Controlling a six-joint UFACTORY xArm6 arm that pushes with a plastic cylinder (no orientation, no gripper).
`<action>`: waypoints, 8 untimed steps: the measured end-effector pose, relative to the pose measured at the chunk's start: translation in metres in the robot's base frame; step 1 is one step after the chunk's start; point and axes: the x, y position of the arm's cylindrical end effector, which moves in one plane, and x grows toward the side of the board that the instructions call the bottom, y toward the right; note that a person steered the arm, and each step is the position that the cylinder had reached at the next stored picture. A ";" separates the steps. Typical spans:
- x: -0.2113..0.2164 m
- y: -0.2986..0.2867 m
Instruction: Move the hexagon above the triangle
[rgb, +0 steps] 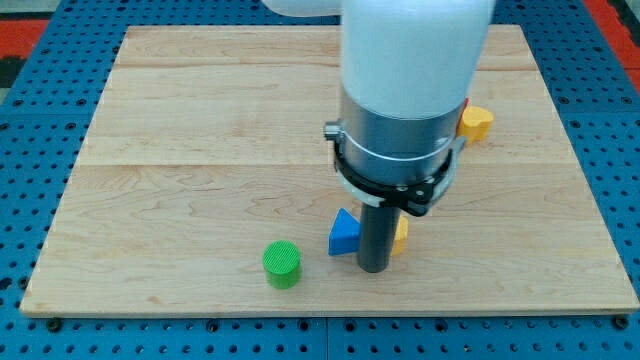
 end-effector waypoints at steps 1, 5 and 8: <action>0.002 0.001; 0.002 0.042; -0.043 -0.003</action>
